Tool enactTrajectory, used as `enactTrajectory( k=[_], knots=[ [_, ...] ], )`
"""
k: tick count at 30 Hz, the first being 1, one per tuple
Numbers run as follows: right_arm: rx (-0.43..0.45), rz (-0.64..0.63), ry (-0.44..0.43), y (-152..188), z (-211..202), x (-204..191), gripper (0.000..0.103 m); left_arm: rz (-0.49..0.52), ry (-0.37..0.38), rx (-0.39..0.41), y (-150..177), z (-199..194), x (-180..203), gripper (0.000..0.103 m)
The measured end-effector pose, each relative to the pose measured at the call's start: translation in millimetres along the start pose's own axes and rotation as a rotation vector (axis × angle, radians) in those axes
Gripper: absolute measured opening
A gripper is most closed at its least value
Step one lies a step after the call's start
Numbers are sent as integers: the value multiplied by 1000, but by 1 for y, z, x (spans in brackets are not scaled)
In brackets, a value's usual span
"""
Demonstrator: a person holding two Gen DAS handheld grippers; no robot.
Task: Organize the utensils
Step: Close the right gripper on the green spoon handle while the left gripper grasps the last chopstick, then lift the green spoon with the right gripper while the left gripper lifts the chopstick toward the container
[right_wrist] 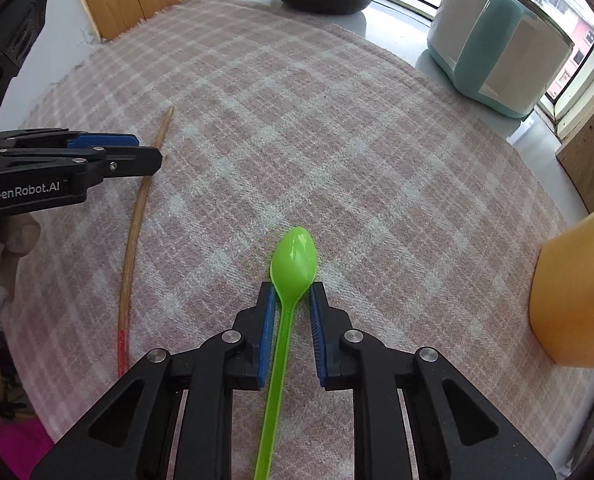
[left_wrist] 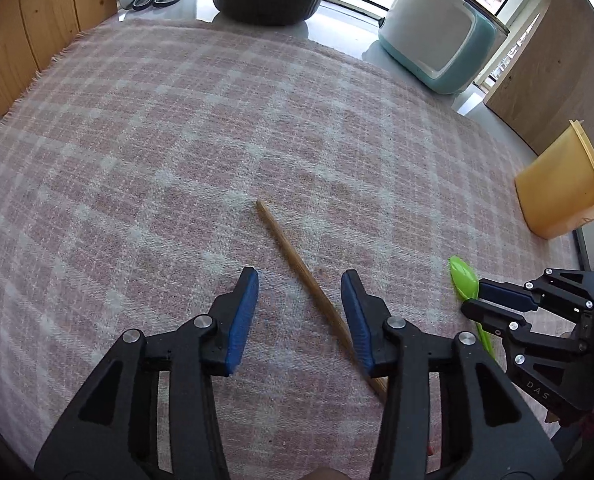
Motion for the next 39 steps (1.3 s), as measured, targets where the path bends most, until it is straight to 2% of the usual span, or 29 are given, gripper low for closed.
enactTrajectory(
  k=[2, 6, 8, 11, 12, 16, 25, 27, 28, 29, 33, 39],
  knots=[
    [-1, 23, -11, 1, -1, 7, 15, 20, -15, -4, -4, 2, 3, 46],
    [3, 88, -68, 3, -2, 18, 15, 116, -97, 17, -12, 9, 13, 43],
    [9, 124, -94, 3, -3, 24, 15, 151, -126, 32, -15, 12, 18, 15],
    [16, 170, -126, 5, -4, 28, 15, 113, -46, 23, -18, 13, 24, 9],
    [19, 182, -133, 6, -5, 30, 15, 97, -8, 19, -18, 13, 26, 8],
    [39, 206, -140, 8, -11, 34, 15, 66, 64, 22, -15, 8, 33, 6],
    [88, 213, -137, 8, -23, 37, 14, 34, 143, 62, -8, -18, 47, 4],
    [110, 212, -130, 8, -30, 38, 14, 40, 148, 91, -9, -30, 52, 3],
    [120, 211, -124, 8, -34, 39, 10, 42, 155, 105, -9, -35, 54, 3],
    [130, 208, -118, 8, -38, 40, 0, 44, 159, 116, -8, -40, 57, 3],
    [160, 205, -99, 8, -52, 42, 0, 76, 142, 144, -6, -53, 61, 3],
    [98, 174, -114, 11, -38, 33, 0, 59, 109, 89, -4, -32, 49, 3]
  ],
)
Point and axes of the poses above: each gripper's, at about its wrist camera, not at the fingertips, and z roughly the way its jaws point, x to its right, y to its underside, the point moved 9 cm from there along z, roughly the way its jaws point, and after that the axes turned 6 degrees about -x, right-handed, at the moved point
